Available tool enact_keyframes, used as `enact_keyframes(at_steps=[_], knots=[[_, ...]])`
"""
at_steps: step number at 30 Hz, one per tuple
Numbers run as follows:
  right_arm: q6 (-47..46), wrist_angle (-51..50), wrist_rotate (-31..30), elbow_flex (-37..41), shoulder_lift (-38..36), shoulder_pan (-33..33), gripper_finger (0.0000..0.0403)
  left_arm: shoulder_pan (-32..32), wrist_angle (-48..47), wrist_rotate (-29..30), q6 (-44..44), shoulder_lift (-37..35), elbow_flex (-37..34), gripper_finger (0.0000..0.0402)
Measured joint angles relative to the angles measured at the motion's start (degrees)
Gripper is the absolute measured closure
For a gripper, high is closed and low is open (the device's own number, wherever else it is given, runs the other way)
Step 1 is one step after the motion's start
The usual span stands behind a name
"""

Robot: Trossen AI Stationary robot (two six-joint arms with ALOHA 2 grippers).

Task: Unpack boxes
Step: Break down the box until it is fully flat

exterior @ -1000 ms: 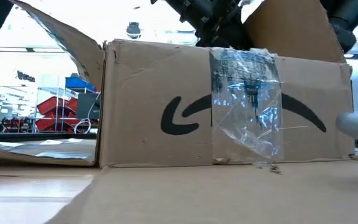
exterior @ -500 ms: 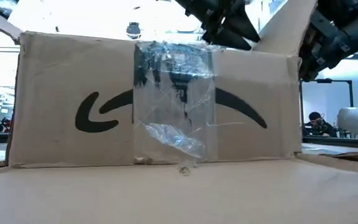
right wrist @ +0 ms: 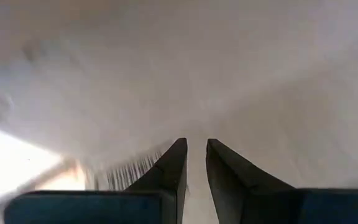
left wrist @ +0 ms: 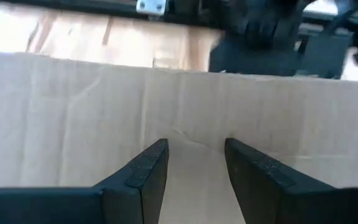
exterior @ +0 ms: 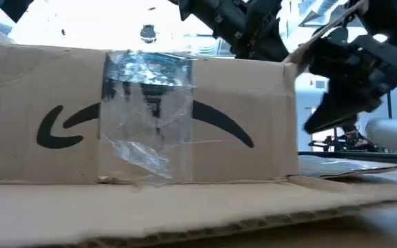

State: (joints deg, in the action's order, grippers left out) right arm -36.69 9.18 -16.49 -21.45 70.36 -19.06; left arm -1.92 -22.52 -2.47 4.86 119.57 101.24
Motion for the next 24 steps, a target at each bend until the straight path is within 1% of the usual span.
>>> enact_keyframes(at_steps=[5, 8, 10, 12, 17, 20, 24], knots=[[-1.84, -20.85, -0.05, -5.80, -11.48, -3.15, 0.0355, -0.14, -2.79, 0.56, -0.55, 1.06, -0.34, 0.0254], [0.32, -28.45, -0.10, -10.10, -17.29, -4.38, 0.0355, -0.12, -3.43, 0.17, -0.41, 1.83, -0.19, 0.0254], [2.91, -29.11, -0.57, -11.86, -20.00, -4.18, 0.0355, -0.11, -3.17, -0.42, -0.37, 2.85, 0.05, 0.0254], [4.80, -28.28, -1.66, -12.35, -20.92, -3.09, 0.0355, 0.08, -3.20, -0.49, -0.75, 3.13, 0.05, 0.0254], [8.91, -27.53, -1.40, -14.15, -20.75, -0.31, 0.0355, 0.10, -4.57, -0.22, -1.32, 2.72, 0.15, 0.0254], [14.57, -20.65, -2.16, -17.68, -21.09, 0.57, 0.0355, -0.26, -6.77, -0.07, -1.03, 3.12, -0.06, 0.0254], [21.53, -19.68, -2.14, -20.76, -19.86, 2.01, 0.0355, -0.34, -7.13, -0.04, -0.90, 4.04, -0.03, 0.0254]])
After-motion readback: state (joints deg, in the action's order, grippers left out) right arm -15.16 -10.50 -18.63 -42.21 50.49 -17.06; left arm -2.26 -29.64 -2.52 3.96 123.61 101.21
